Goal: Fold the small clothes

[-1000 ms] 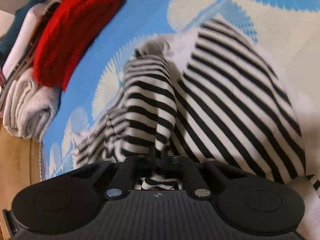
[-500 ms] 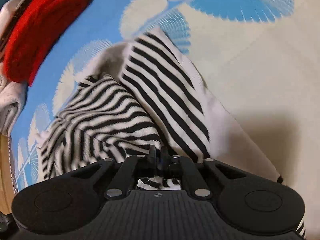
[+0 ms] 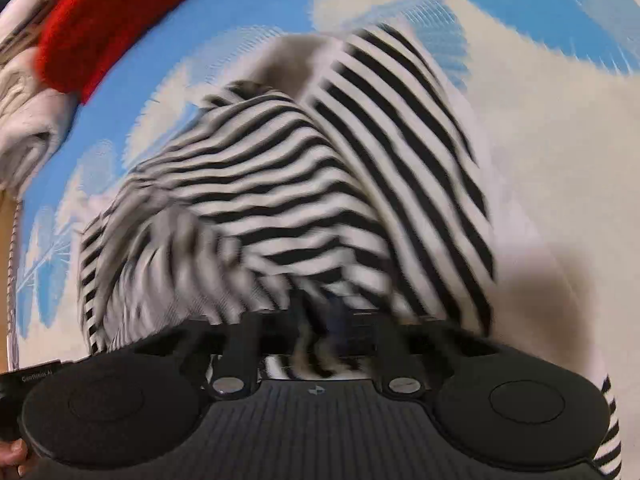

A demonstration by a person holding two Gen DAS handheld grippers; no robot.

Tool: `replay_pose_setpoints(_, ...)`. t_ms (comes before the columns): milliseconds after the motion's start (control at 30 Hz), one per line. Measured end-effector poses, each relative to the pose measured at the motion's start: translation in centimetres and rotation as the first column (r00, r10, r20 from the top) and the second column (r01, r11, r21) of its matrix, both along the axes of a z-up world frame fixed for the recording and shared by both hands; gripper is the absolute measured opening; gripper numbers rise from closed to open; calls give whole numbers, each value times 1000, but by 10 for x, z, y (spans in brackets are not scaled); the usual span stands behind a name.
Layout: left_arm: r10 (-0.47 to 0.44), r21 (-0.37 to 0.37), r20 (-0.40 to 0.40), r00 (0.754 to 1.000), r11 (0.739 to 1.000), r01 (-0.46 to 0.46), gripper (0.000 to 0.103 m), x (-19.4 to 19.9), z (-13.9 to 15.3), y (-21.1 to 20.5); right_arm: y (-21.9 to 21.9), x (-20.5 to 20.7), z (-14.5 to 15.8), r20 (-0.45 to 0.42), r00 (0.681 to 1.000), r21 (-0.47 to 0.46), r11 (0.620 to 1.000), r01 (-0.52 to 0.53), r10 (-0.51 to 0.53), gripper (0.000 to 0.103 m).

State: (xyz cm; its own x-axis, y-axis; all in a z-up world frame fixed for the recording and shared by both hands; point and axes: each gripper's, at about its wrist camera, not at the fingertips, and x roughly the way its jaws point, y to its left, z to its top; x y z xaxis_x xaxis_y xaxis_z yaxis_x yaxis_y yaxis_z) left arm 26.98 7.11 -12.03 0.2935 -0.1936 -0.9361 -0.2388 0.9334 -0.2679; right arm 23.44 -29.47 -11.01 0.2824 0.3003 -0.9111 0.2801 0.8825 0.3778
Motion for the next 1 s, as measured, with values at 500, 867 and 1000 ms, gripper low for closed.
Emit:
replay_pose_setpoints(500,-119,-7,24,993,993,119,16,-10,10,-25,9,-4,16,49,999,41,999,-13,11,29)
replay_pose_setpoints(867,-135,66,79,988,989,130,16,-22,37,-32,-6,-11,37,45,994,22,995,101,-102,30)
replay_pose_setpoints(1000,-128,45,235,963,992,121,18,-43,76,-35,-9,-25,98,227,967,27,993,112,-116,30)
